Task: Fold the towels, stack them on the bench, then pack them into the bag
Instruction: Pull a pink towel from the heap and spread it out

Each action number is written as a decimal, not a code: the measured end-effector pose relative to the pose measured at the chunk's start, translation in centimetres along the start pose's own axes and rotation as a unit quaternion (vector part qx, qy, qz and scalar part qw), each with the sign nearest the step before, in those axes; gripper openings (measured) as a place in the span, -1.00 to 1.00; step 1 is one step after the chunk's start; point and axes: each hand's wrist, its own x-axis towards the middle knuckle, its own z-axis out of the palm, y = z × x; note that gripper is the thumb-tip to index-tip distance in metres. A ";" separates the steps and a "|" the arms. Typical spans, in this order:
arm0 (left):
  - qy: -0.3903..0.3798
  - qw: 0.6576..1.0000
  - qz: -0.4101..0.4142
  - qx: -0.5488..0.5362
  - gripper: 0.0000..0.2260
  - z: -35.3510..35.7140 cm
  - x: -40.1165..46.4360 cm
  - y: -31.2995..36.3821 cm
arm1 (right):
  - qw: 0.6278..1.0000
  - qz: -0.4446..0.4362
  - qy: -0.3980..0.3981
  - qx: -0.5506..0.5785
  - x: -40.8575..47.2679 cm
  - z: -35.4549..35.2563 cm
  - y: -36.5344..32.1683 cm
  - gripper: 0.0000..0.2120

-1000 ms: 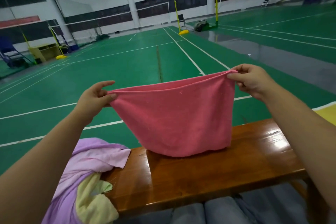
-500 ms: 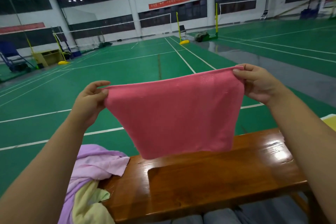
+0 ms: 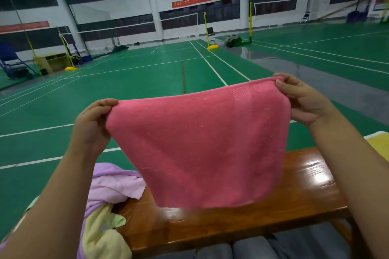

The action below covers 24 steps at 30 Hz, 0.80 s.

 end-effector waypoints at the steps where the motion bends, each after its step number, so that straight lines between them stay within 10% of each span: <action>1: 0.019 1.000 -0.012 -0.014 -0.54 0.3 -0.1 -0.2 | 1.000 0.013 0.021 -0.002 0.1 0.2 0.2 -0.74; 7: 0.148 0.977 -0.116 0.099 -0.78 2.8 -1.8 -5.2 | 0.975 0.140 0.166 -0.042 0.9 -0.1 6.6 -0.87; 11: 0.034 0.975 -0.133 0.174 -0.78 7.7 -6.1 -9.3 | 0.957 0.107 0.233 -0.138 -0.4 2.4 13.0 -0.86; 16: -0.055 0.965 -0.137 0.215 -0.78 12.4 -10.6 -14.0 | 0.952 0.044 0.204 -0.223 -3.8 6.4 18.9 -0.88; 24: 0.036 0.963 -0.106 0.244 -0.86 12.8 -12.9 -16.1 | 0.934 0.013 0.170 -0.314 -7.5 6.9 20.5 -0.76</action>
